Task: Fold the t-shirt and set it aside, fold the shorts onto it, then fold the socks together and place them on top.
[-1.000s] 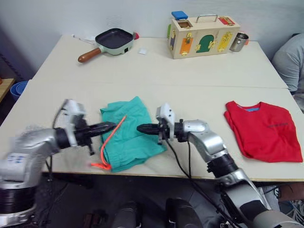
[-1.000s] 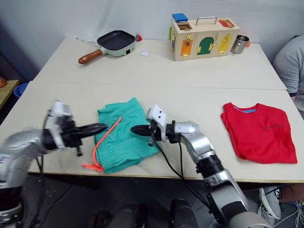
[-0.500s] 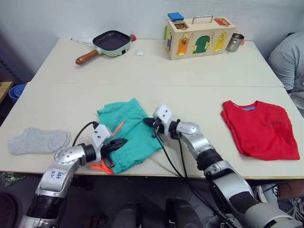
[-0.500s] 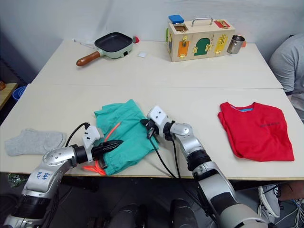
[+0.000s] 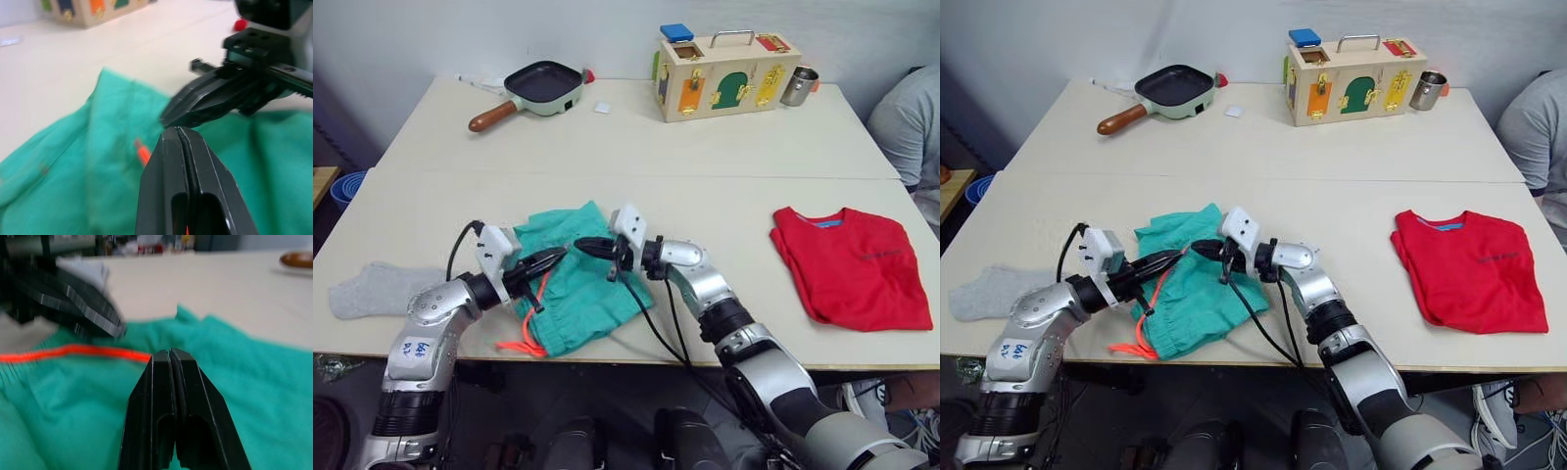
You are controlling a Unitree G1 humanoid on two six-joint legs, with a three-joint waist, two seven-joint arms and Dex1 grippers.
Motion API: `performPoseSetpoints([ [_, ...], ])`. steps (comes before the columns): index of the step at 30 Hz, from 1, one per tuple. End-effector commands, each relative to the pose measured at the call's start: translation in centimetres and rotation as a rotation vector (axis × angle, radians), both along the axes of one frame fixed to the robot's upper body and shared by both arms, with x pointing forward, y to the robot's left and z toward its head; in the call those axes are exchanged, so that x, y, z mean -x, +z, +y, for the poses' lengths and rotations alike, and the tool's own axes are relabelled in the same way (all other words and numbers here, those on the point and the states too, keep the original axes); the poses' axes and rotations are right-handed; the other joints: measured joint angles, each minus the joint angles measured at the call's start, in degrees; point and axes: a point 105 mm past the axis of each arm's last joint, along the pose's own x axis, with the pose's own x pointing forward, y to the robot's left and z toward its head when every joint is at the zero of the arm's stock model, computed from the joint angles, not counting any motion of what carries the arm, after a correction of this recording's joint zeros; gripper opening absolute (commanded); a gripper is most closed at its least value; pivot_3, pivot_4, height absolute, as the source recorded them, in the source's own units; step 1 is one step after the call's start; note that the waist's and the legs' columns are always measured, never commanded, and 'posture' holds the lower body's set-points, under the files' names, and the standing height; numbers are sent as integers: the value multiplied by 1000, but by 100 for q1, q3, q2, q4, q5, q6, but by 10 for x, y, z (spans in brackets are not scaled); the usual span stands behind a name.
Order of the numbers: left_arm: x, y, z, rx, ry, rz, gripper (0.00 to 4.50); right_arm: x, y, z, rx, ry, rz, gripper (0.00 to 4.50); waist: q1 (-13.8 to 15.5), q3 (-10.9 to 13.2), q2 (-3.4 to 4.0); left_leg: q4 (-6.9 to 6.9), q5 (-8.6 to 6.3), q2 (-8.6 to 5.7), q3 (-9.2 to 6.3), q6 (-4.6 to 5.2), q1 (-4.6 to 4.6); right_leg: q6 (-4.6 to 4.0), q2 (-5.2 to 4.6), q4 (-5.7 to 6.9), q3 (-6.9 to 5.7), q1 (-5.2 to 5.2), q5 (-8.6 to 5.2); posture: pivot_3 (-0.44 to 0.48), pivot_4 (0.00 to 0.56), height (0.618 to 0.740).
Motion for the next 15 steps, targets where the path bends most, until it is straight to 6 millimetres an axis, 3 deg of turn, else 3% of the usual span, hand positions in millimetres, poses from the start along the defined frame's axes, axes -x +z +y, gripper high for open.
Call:
performPoseSetpoints([
  [1,-3,-23,4,-72,45,43,0,-16,-4,-8,45,-114,-31,59,-6,0,0,0,0,0,0,0,0,0,0,0,0,0,0,0,150,740],
  [4,-1,-37,-1,-89,37,75,0,-29,-2,-24,38,-208,-31,59,-3,0,0,1,0,1,-3,-1,1,0,1,1,-1,0,0,0,150,740],
  [8,2,-33,-5,-88,8,28,0,-12,30,-32,-125,-37,39,59,21,0,0,2,0,1,-3,-1,1,0,0,-2,0,5,0,0,150,740],
  [11,6,-8,0,-54,-31,-96,0,-2,50,-48,-152,37,136,678,18,0,0,1,-1,1,-4,1,-3,0,-2,-4,1,1,0,0,150,740],
  [15,18,15,9,-22,-113,-160,0,1,57,-66,-82,55,289,2051,13,0,0,1,-1,3,-7,1,-5,0,-4,-6,-2,-2,0,0,150,740],
])
